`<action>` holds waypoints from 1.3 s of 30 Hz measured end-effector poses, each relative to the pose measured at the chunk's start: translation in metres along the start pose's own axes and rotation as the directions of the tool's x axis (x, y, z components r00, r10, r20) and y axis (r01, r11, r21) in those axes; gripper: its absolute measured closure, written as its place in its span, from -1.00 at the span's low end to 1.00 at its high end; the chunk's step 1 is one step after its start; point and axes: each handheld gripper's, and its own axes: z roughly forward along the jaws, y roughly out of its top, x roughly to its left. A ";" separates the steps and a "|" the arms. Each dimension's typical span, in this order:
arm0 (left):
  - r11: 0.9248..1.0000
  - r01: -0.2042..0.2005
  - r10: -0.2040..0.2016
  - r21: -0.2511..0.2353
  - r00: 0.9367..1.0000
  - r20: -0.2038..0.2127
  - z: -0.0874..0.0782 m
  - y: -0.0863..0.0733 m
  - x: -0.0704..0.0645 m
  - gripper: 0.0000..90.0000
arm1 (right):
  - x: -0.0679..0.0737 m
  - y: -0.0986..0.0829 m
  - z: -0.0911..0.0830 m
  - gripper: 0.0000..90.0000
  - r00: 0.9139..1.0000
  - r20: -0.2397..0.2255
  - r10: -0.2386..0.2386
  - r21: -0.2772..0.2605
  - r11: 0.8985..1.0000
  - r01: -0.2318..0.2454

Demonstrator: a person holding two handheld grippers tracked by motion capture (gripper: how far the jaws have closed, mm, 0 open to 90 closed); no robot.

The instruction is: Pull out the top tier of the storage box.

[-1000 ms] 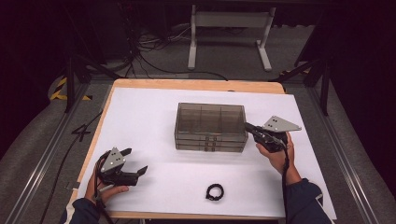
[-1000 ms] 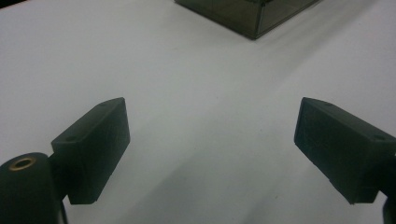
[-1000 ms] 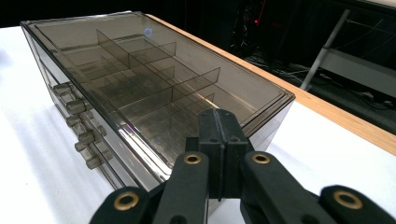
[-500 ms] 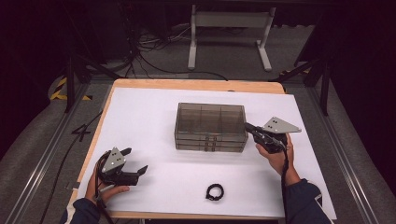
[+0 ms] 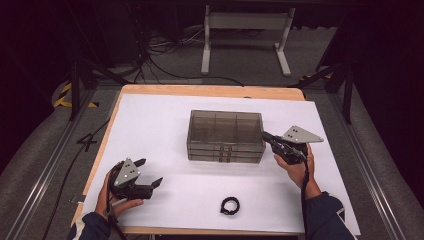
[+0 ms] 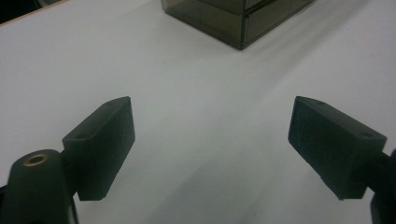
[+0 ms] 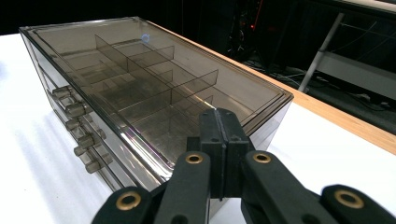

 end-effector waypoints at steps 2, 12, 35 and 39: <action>1.000 -0.004 0.004 -0.005 1.000 0.004 0.000 0.002 -0.002 -0.66 | 0.000 0.000 0.000 1.00 1.000 0.000 0.004 0.002 1.000 -0.004; 0.999 -0.031 0.032 -0.021 0.999 0.022 0.003 0.012 -0.013 -0.65 | 0.000 0.000 0.000 1.00 1.000 -0.004 0.005 -0.001 1.000 -0.005; 0.989 -0.129 0.134 -0.075 0.988 0.076 0.026 0.054 -0.046 -0.60 | 0.000 0.000 -0.001 1.00 1.000 -0.012 0.006 -0.001 1.000 -0.006; 0.985 -0.151 0.158 -0.078 0.984 0.087 0.030 0.058 -0.051 -0.62 | 0.000 0.000 -0.001 1.00 1.000 -0.014 0.004 0.001 1.000 -0.004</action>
